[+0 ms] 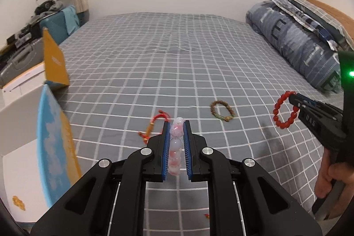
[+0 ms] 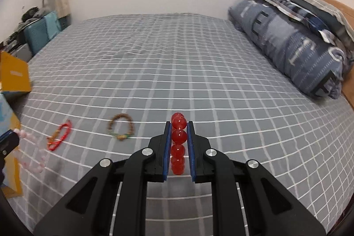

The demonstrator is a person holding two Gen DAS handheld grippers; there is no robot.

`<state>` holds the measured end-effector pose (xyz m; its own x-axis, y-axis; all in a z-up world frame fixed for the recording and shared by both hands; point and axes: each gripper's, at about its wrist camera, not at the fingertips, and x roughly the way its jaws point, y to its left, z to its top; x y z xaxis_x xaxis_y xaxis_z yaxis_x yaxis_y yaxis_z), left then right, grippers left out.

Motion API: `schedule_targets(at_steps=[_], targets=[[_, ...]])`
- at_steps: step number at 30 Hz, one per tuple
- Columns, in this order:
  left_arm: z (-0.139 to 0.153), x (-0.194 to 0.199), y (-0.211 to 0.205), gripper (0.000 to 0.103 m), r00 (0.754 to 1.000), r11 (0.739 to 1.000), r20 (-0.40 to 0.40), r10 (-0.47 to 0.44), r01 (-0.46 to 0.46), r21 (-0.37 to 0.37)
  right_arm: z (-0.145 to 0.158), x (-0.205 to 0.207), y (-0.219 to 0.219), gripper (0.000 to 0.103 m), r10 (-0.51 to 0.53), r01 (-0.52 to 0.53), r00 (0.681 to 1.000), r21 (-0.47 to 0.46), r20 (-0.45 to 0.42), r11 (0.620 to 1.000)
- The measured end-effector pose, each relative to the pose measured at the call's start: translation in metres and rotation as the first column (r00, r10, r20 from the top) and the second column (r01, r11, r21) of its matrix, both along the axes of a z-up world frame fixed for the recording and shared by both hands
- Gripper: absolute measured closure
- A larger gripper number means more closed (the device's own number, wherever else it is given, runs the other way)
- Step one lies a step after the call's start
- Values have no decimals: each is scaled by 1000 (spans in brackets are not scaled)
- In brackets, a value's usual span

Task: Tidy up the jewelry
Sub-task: 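Carry the pink and red bead bracelets with both tools over the white box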

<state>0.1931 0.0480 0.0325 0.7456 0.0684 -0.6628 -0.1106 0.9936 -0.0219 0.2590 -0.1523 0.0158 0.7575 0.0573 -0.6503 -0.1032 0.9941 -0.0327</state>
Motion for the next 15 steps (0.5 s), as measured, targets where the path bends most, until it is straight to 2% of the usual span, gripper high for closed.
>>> schedule_targets(at_steps=[8,15], targets=[[35,-24,45,91,997,997,19,76,-75,-5,44,-25,76,90,112,-113,993,6,47,994],[73,-74,108,91,979,979,39,198,-199,32,81,-60,148,90,222,-224,971,4,92,975]])
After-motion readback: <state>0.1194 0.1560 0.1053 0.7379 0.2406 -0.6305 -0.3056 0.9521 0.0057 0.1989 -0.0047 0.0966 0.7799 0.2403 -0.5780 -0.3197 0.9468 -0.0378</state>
